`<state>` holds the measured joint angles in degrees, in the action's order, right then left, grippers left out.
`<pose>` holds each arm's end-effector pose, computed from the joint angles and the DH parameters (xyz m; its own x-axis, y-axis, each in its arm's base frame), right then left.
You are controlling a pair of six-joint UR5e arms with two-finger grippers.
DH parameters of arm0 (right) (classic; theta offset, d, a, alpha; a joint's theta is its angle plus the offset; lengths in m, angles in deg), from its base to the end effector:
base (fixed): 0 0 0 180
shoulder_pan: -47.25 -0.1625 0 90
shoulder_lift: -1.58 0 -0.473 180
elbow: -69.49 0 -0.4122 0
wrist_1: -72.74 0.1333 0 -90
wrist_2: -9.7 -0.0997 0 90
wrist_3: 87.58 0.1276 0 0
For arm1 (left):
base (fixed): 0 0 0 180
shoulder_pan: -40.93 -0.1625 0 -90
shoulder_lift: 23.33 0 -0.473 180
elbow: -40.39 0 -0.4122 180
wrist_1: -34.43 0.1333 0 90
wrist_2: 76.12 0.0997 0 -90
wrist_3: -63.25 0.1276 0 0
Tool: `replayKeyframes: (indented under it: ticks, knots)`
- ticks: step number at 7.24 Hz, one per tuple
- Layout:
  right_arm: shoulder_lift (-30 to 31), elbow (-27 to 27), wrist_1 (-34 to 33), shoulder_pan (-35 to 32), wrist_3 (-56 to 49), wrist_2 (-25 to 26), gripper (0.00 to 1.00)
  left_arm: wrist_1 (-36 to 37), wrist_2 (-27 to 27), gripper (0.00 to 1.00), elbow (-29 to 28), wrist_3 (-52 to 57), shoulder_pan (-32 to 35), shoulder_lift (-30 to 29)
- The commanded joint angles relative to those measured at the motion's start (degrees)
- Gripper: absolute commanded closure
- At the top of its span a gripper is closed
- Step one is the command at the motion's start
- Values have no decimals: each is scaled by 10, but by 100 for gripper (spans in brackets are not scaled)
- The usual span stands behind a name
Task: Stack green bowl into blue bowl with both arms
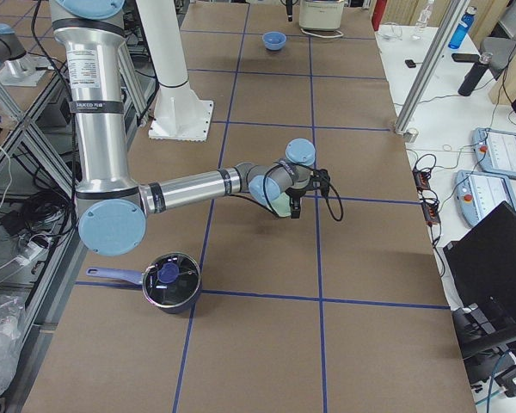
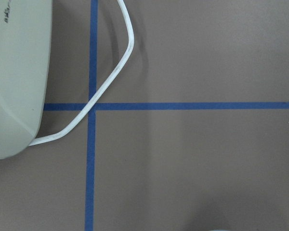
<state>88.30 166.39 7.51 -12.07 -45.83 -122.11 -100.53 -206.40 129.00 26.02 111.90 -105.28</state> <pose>-0.2488 -0.5139 0.5827 0.6114 -0.0594 0.7891 0.0149 0.9979 0.0635 0.1079 -0.4685 0.7198 0.6373 0.0153 -0.7705 0.1509 0.9780 0.1442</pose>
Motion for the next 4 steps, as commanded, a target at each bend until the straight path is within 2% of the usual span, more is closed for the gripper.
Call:
replayKeyframes:
  ticks: [1, 4]
  knots:
    - [5, -1, 0, 12, 1, 2, 0, -40, 21, 2, -19, -39, -38, 0]
    - [34, -4, 25, 31, -2, 34, 0, -41, 19, 2, -20, -43, -45, 0]
